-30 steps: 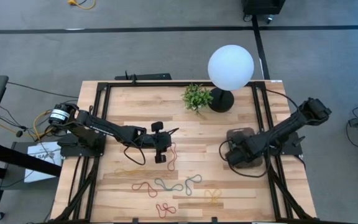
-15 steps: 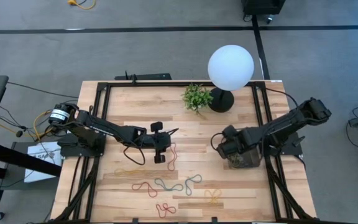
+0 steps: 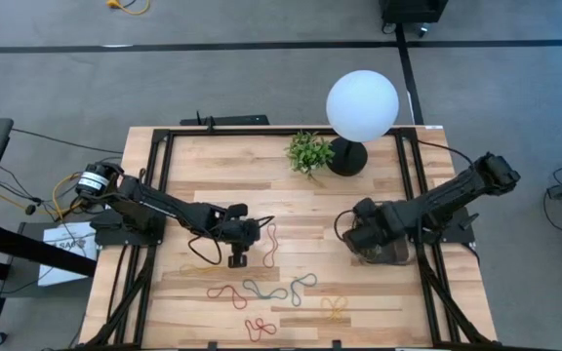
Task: Pick and place items into bin
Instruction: Put the left yellow rubber band into the black transparent bin
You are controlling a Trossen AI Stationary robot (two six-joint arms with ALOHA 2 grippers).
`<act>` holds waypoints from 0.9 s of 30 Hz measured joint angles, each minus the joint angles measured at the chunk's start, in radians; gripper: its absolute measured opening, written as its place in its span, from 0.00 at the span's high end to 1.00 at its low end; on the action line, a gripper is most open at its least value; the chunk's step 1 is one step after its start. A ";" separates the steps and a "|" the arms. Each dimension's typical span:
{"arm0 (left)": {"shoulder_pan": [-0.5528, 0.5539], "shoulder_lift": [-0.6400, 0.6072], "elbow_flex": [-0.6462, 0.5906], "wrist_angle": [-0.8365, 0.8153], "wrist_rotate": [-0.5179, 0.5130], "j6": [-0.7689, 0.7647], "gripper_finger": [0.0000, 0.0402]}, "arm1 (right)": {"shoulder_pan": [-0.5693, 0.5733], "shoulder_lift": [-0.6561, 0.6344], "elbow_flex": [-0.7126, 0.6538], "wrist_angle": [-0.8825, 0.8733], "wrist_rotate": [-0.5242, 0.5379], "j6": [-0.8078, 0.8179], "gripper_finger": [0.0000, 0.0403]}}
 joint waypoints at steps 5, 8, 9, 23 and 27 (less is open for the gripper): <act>-0.048 0.000 0.000 -0.104 0.025 -0.010 0.76 | 0.114 0.000 0.063 0.120 0.296 -0.024 0.77; -0.096 0.000 0.000 -0.190 0.094 -0.047 0.76 | 0.155 0.000 0.051 0.312 0.433 -0.089 0.77; -0.117 0.000 0.000 -0.206 0.109 -0.063 0.76 | 0.162 0.000 0.043 0.380 0.449 -0.128 0.77; -0.356 0.000 -0.109 -0.106 -0.006 -0.396 0.76 | 0.101 0.201 0.031 0.961 0.460 -0.719 0.77; -0.364 -0.001 -0.136 -0.097 -0.073 -0.400 0.76 | 0.049 0.234 0.072 0.983 0.405 -0.751 0.77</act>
